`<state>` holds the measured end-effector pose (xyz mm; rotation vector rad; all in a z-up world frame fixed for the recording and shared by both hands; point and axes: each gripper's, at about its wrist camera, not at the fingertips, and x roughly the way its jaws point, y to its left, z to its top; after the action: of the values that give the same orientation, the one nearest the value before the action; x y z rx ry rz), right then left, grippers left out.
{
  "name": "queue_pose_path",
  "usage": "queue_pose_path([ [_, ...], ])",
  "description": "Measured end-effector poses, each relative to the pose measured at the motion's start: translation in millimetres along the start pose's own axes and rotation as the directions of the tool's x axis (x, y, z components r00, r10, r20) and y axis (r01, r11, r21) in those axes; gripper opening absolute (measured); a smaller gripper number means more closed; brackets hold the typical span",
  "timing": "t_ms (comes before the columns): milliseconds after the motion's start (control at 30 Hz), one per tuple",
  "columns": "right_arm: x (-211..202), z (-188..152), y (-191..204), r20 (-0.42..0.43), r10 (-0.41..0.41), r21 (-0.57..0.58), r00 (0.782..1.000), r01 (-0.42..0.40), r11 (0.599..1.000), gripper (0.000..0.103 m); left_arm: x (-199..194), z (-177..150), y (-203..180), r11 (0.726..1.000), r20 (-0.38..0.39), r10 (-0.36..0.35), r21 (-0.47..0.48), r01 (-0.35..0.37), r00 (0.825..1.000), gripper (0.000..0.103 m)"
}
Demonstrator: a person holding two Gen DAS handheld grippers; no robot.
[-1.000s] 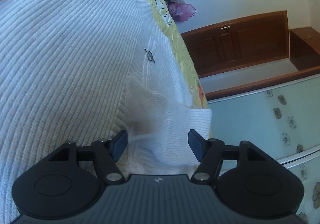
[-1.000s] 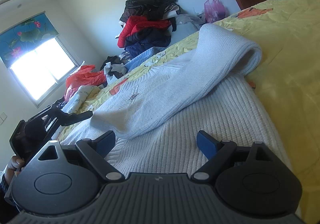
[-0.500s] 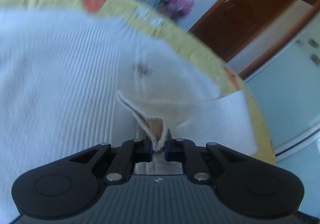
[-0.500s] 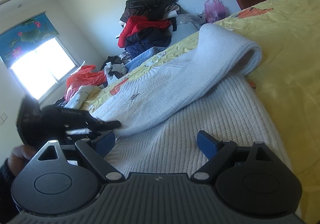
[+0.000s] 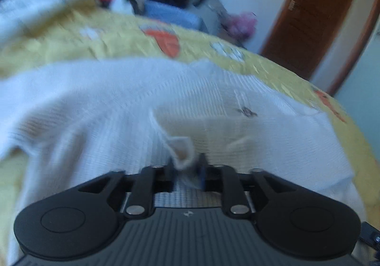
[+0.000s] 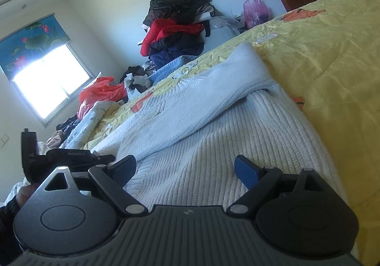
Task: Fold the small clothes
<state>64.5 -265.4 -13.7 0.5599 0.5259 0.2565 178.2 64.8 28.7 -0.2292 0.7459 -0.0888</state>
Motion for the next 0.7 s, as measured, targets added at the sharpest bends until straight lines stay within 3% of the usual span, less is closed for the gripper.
queue_pose_path([
  [67, -1, 2, 5, -0.012, -0.036, -0.032, 0.999, 0.035, 0.999, 0.09, -22, -6, -14, 0.998, 0.132, 0.038, 0.042, -0.044, 0.991, 0.044],
  [100, -2, 6, 12, -0.01, -0.067, -0.054, 0.998, 0.066, 0.996, 0.092, -32, -10, -20, 0.997, 0.202, 0.006, 0.072, -0.021, 0.979, 0.049],
  [167, -4, 21, 19, 0.048, -0.067, -0.053, 0.997, 0.07, 0.996, 0.093, -39, -14, -32, 0.99, 0.271, -0.059, 0.136, 0.023, 0.961, 0.071],
  [233, 3, 49, 26, 0.107, -0.033, -0.055, 0.994, 0.039, 0.998, 0.098, -24, -13, -40, 0.982, 0.217, -0.088, 0.181, 0.048, 0.972, 0.073],
  [267, 12, 62, 30, 0.12, -0.033, -0.078, 0.992, 0.043, 0.996, 0.103, -11, -13, -42, 0.983, 0.16, -0.092, 0.172, 0.064, 0.983, 0.073],
  [333, 43, 86, 34, 0.119, -0.08, -0.162, 0.99, 0.099, 0.982, 0.102, 13, -14, -39, 0.991, 0.047, -0.083, 0.108, 0.078, 0.995, 0.072],
  [467, 110, 112, 20, 0.042, -0.245, -0.264, 0.969, 0.247, 0.932, 0.1, 20, -28, -43, 0.983, 0.074, -0.063, 0.179, 0.049, 0.995, 0.075],
  [567, 143, 102, 1, -0.048, -0.354, -0.33, 0.934, 0.32, 0.888, 0.099, 16, -29, -40, 0.982, 0.07, -0.075, 0.181, 0.061, 0.995, 0.077],
  [633, 148, 89, 1, -0.031, -0.369, -0.409, 0.929, 0.325, 0.853, 0.099, 19, -26, -40, 0.983, 0.069, -0.088, 0.169, 0.076, 0.994, 0.078],
  [700, 151, 85, 5, -0.031, -0.381, -0.418, 0.924, 0.334, 0.845, 0.099, 29, -24, -48, 0.983, 0.068, -0.082, 0.172, 0.07, 0.994, 0.081],
])
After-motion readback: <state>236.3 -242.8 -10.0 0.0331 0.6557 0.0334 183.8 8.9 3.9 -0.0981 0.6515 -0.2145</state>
